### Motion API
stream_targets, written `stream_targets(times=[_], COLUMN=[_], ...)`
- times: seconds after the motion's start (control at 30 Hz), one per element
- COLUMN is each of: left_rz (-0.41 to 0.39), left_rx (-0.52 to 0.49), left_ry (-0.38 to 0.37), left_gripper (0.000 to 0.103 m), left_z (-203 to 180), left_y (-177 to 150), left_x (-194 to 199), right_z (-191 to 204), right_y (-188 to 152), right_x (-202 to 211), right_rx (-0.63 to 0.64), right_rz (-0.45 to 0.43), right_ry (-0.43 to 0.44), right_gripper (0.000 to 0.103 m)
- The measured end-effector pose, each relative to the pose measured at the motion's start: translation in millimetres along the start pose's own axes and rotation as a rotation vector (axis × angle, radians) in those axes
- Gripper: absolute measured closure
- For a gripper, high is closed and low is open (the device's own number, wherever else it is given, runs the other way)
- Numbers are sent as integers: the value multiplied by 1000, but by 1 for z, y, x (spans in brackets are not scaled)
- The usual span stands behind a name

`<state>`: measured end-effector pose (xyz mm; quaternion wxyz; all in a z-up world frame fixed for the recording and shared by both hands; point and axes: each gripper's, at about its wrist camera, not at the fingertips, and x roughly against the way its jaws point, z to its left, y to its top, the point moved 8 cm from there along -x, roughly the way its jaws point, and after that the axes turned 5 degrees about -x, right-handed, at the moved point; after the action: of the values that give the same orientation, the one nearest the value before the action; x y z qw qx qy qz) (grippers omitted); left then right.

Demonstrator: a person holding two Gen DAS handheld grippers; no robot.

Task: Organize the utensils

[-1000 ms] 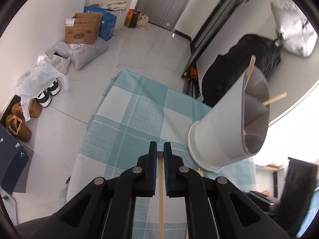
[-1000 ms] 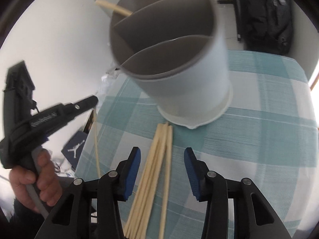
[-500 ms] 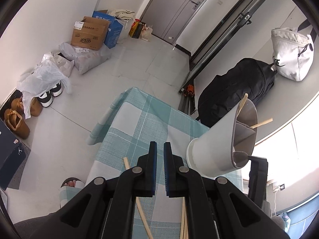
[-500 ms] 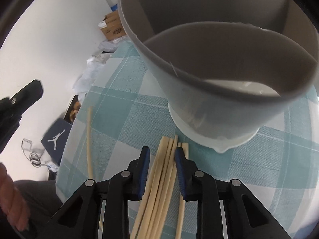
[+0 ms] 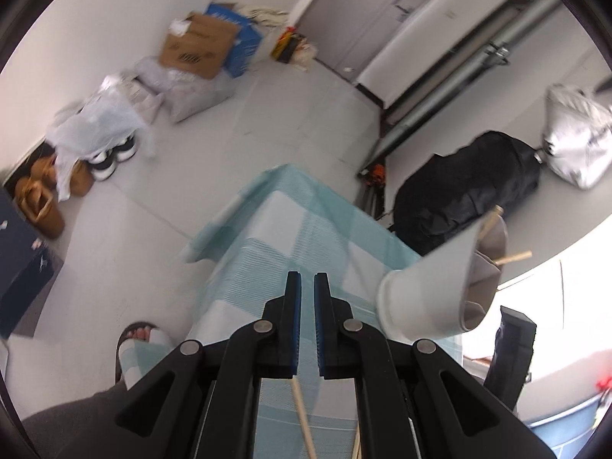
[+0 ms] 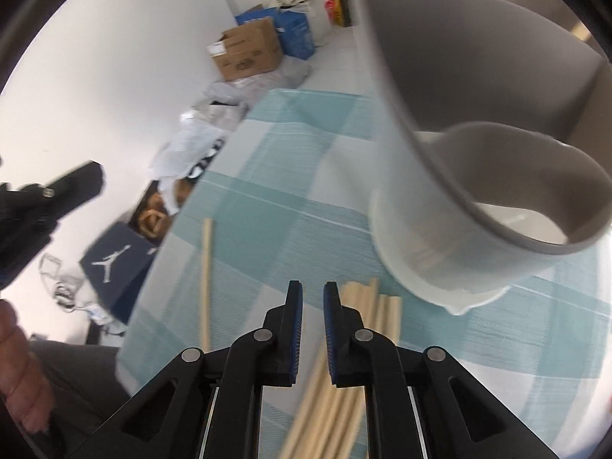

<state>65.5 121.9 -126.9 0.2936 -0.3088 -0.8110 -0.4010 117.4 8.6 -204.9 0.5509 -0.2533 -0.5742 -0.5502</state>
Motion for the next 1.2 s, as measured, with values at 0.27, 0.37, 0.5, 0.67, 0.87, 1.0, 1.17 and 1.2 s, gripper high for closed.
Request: stream_targets(times=[0.27,0.37,0.5,0.67,0.87,1.0,1.17,1.2], left_rz=[71,80,118,141,151,156,177,178], left_rx=[6,-10,-26,-9,16,8,9,13], left_ry=[23,25,44,71,69,66,67,67], left_gripper=[83,71,70,70,70,70,70,70], left_z=[4,1,3,11,13,8,8,9], left_y=[-11,-13,-19,-22,-22,-22,-25,-25], left_x=[-11,-14,-18,-21,-23,-26,-29,-29], right_z=[-24,-29,-29,-23,-12,-10,-14,-14], right_y=[3,0,1,9,10,2,2,3], right_x=[-14,-12,-13,-19,-19,-22,-22,-22], right_rx=[-38,-53,-45,-19,5,4,-33,-26], right_rz=[71,71,75,76,64,66,78,82], right_ry=[-60,-36,-29,-45,-44,-28,-2,-8], right_gripper=[91,91,88,79,78,79,80,80])
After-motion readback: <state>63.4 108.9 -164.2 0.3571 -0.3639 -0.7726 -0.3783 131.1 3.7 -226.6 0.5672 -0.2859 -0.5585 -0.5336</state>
